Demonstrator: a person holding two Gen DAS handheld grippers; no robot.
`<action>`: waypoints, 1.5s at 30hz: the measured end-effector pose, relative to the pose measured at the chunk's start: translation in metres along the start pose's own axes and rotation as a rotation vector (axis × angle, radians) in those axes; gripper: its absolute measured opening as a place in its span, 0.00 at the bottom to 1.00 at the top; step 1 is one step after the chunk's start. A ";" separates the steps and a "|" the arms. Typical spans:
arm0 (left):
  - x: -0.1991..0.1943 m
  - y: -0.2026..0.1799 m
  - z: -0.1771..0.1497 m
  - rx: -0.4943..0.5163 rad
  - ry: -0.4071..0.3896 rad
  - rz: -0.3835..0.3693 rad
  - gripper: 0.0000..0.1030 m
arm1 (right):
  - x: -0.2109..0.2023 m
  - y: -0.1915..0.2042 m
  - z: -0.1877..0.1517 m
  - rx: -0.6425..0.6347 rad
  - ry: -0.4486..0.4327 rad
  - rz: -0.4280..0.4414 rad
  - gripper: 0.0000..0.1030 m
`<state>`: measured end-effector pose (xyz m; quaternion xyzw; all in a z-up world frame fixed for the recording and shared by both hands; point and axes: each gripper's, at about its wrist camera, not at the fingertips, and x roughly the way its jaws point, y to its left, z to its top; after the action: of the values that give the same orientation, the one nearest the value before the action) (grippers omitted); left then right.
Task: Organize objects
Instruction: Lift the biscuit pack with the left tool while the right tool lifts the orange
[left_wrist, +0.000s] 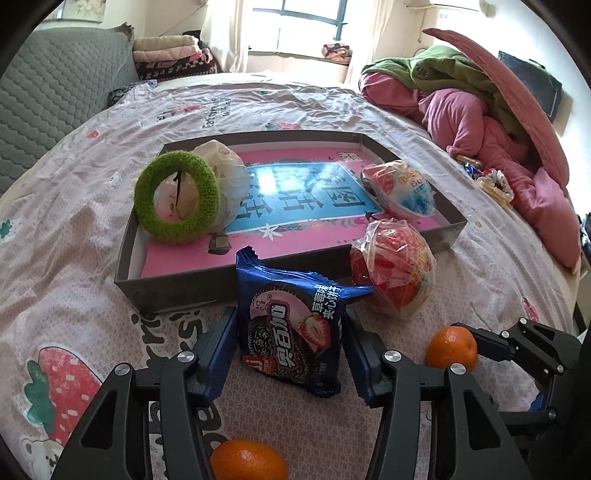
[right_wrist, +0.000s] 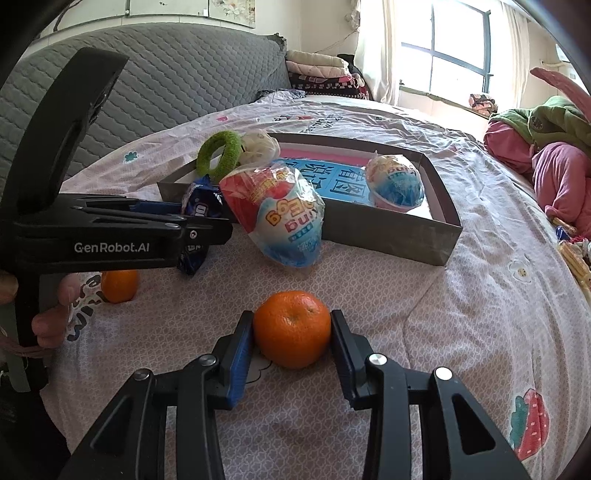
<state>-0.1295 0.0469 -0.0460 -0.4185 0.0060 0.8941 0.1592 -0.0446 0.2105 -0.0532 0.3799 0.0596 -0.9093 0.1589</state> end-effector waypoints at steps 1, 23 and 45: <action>-0.001 0.000 -0.001 -0.001 -0.003 0.000 0.54 | 0.000 0.000 0.000 0.001 0.000 0.000 0.39; -0.031 0.015 -0.001 -0.041 -0.081 -0.016 0.51 | -0.004 -0.003 0.002 0.023 -0.017 0.018 0.39; -0.049 0.021 0.005 -0.052 -0.139 0.011 0.51 | -0.022 -0.007 0.014 0.007 -0.108 -0.031 0.39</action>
<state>-0.1099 0.0135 -0.0085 -0.3591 -0.0260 0.9218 0.1436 -0.0423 0.2195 -0.0276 0.3296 0.0538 -0.9312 0.1463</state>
